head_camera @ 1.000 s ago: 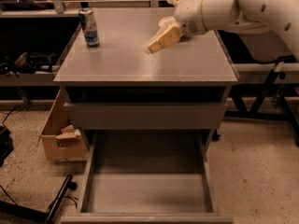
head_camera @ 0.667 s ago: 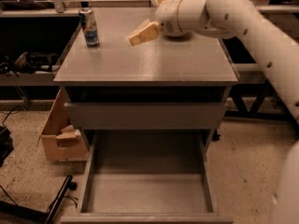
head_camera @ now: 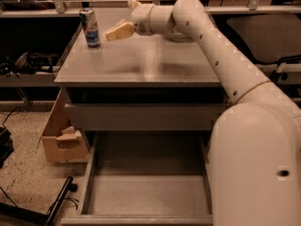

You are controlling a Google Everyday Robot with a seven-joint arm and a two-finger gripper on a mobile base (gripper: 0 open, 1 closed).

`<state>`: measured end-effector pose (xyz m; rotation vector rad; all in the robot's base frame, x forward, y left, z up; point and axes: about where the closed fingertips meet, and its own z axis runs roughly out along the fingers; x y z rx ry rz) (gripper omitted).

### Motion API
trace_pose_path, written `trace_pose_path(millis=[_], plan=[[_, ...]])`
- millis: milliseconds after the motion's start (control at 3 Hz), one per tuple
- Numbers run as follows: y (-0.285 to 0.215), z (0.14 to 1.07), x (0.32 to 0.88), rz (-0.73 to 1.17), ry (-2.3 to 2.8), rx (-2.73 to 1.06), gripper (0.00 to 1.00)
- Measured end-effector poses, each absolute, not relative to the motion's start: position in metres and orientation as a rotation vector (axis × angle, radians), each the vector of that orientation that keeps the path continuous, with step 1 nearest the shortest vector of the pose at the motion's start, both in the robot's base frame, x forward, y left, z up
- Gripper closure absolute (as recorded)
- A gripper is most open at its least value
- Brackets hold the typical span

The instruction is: Place redbull can into middle drawer

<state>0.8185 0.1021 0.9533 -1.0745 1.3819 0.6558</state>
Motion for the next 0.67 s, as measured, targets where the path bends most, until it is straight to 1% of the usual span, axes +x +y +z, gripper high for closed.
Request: trace_pose_path(millis=[667], plan=[[0.161,0.931,0.853,0.772,1.442,-1.013,0.0]])
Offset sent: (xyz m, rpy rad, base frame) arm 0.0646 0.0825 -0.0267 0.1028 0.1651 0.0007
